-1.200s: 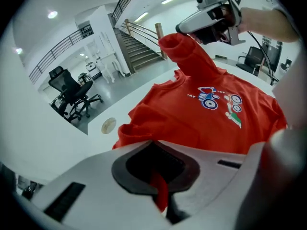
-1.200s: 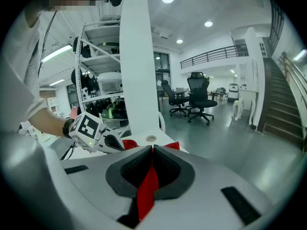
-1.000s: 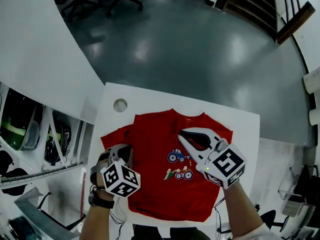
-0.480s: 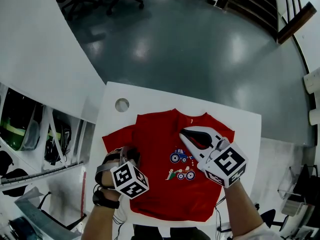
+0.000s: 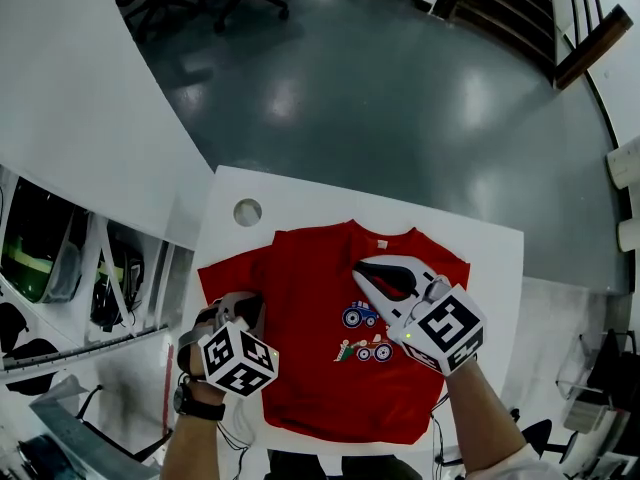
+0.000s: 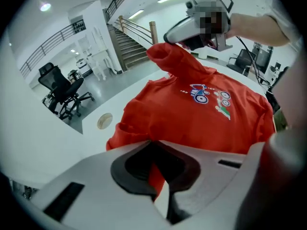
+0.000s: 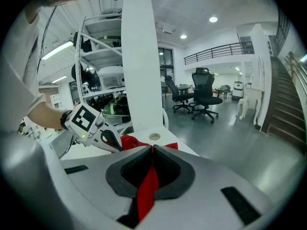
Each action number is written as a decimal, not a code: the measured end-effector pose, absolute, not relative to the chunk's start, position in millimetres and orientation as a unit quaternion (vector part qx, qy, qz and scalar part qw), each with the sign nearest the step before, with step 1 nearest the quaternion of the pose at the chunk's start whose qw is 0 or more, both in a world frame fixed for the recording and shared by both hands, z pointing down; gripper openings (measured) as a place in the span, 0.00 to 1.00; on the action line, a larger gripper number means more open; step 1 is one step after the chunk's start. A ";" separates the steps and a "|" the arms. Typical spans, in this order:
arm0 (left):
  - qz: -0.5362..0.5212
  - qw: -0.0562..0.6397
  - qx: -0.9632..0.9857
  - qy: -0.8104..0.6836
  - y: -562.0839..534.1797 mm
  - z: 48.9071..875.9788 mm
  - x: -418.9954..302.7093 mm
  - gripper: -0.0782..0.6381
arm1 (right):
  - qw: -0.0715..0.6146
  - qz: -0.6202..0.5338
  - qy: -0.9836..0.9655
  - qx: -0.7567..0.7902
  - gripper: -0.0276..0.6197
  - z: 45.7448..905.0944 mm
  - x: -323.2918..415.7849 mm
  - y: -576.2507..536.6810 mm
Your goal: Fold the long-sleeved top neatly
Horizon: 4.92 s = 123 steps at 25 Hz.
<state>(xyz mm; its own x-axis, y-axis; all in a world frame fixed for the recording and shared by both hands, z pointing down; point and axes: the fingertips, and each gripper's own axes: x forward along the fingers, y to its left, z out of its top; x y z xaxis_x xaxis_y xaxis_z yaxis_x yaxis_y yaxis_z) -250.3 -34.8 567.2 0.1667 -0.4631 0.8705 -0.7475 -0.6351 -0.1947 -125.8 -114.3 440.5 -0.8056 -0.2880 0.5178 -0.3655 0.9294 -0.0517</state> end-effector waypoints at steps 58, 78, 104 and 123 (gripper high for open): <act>0.534 0.125 0.694 -0.466 -45.8 586.9 -333.8 0.15 | 0.359 0.047 -0.919 0.158 0.19 508.6 -143.4 -80.7; 0.265 0.123 0.722 -0.627 -77.0 366.9 -359.4 0.13 | 0.330 0.044 -0.916 0.222 0.19 451.0 -60.5 -87.1; 0.173 0.068 0.819 -0.542 -108.1 302.9 -84.5 0.13 | 0.314 0.067 -0.892 0.318 0.19 430.9 111.0 -58.0; 0.310 -0.031 0.808 -0.500 -96.1 451.4 53.4 0.13 | 0.325 0.090 -0.877 0.343 0.19 456.5 198.4 -50.1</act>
